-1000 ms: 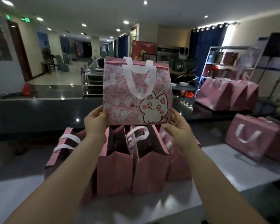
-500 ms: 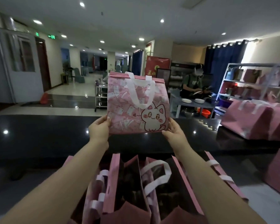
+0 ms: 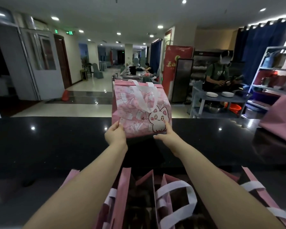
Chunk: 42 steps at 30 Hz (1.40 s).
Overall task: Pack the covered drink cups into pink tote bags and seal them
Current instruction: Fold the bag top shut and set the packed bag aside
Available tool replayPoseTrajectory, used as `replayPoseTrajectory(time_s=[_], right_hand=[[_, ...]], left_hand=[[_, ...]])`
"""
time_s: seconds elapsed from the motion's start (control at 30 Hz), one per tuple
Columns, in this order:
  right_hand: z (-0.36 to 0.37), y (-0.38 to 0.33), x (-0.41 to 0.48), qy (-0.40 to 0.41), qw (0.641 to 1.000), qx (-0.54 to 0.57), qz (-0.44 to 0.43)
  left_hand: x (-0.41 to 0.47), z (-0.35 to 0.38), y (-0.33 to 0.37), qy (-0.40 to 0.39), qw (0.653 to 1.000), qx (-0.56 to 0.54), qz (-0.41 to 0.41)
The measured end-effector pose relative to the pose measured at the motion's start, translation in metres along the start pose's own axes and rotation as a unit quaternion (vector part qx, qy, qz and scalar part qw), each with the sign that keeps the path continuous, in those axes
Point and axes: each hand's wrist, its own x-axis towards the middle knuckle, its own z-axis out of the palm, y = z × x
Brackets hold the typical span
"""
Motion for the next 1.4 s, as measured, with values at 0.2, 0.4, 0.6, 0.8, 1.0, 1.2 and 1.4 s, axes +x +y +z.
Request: replayPoseTrajectory(time_s=[0.2,0.4,0.6,0.8,1.0,1.2,1.4], right_hand=[[-0.028,0.012,0.033,-0.065,0.992,0.088,0.057],[-0.07,0.042,0.045,-0.063,0.989,0.122,0.056],[-0.109,0.058,0.047,-0.059,0.994,0.091,0.005],[-0.124,0.069,0.039,-0.036,0.999,0.006,-0.022],[-0.123,0.067,0.034,0.04,0.997,-0.052,-0.051],[-0.162,0.07,0.037,0.121,0.986,-0.095,-0.064],[-0.187,0.077,0.029,0.161,0.979,-0.108,-0.068]], left_hand=[[-0.026,0.046,-0.052,-0.039,0.997,0.061,0.023],[-0.068,0.063,-0.103,-0.133,0.966,0.211,0.074],[-0.085,0.08,-0.109,-0.256,0.885,0.376,0.104],[-0.06,0.067,-0.066,-0.011,0.922,0.352,0.162],[-0.05,0.077,-0.08,-0.105,0.908,0.402,0.059],[-0.07,0.102,-0.097,-0.14,0.842,0.499,0.146],[-0.085,0.116,-0.108,-0.165,0.84,0.494,0.15]])
